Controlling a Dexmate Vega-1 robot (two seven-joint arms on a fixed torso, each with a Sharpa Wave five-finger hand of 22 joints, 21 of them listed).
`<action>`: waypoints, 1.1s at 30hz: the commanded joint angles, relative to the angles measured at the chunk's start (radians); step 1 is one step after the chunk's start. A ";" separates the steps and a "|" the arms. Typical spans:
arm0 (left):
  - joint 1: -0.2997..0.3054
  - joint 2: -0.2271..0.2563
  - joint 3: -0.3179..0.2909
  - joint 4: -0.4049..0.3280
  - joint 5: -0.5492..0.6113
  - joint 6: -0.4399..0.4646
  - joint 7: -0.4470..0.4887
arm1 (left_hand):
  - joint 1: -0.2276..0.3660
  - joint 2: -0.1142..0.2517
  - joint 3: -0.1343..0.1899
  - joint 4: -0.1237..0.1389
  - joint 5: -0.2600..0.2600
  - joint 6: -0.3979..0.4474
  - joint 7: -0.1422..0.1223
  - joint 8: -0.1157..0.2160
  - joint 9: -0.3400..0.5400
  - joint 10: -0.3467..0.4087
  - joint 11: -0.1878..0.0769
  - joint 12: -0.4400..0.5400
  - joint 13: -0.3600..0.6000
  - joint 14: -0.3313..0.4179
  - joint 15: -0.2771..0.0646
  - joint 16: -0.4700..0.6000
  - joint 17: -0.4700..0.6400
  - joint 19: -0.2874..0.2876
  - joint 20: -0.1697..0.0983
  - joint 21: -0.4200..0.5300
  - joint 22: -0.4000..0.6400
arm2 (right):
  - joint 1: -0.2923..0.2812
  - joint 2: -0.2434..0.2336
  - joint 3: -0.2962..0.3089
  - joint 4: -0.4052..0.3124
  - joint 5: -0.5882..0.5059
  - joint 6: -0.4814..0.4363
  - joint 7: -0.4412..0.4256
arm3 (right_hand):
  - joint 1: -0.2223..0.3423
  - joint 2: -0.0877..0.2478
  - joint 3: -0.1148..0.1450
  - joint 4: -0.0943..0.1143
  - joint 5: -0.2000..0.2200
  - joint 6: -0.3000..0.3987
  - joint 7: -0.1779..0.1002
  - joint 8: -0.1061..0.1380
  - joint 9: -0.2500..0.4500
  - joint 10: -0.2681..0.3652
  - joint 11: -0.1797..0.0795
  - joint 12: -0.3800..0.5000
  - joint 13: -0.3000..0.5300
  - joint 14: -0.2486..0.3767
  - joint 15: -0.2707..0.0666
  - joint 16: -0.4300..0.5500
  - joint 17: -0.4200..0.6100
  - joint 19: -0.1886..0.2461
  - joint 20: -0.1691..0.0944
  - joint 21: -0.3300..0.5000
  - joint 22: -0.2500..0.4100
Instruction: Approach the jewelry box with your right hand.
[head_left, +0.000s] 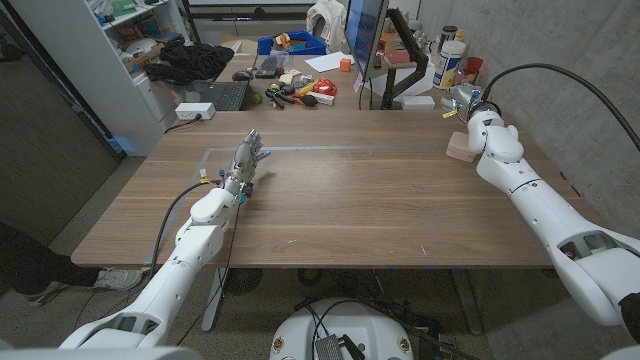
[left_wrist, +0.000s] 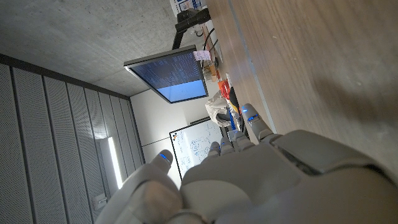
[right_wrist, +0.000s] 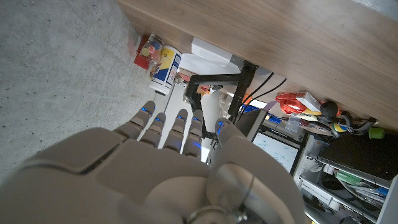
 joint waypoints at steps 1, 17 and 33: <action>0.006 0.003 -0.005 -0.004 -0.001 0.003 0.002 | 0.007 0.113 -0.005 -0.001 0.004 -0.101 -0.002 0.005 0.006 -0.106 -0.002 0.000 0.005 -0.110 -0.007 0.006 0.002 -0.184 -0.037 -0.002 0.002 | 0.013 0.008 -0.017 0.020 -0.016 -0.023 0.014 | 0.014 0.002 0.004 0.001 0.004 -0.007 -0.001 -0.004 0.002 -0.002 -0.006 -0.002 0.004 0.000 -0.104 -0.001 0.003 0.003 -0.144 -0.002 0.006; 0.004 0.001 -0.006 0.006 -0.002 0.001 -0.003 | 0.007 0.113 -0.006 -0.001 0.005 -0.102 -0.001 0.005 0.006 -0.107 -0.002 0.000 0.005 -0.111 -0.007 0.006 0.002 -0.184 -0.037 -0.004 0.002 | 0.031 0.012 -0.040 0.043 -0.036 -0.063 0.057 | 0.019 0.001 0.001 0.005 0.003 -0.037 -0.007 -0.013 0.003 -0.039 -0.013 -0.016 0.004 -0.019 -0.103 -0.004 0.004 -0.005 -0.142 -0.007 0.007; 0.005 0.000 -0.007 0.008 0.000 0.005 -0.003 | 0.006 0.114 -0.007 -0.001 0.006 -0.103 -0.001 0.004 0.006 -0.108 -0.003 -0.001 0.005 -0.111 -0.007 0.005 0.002 -0.184 -0.037 -0.005 0.002 | 0.035 0.010 -0.052 0.061 -0.037 -0.084 0.089 | 0.021 0.001 -0.001 0.006 0.003 -0.045 -0.008 -0.013 0.003 -0.044 -0.016 -0.016 0.005 -0.024 -0.104 -0.003 0.004 -0.007 -0.142 -0.009 0.007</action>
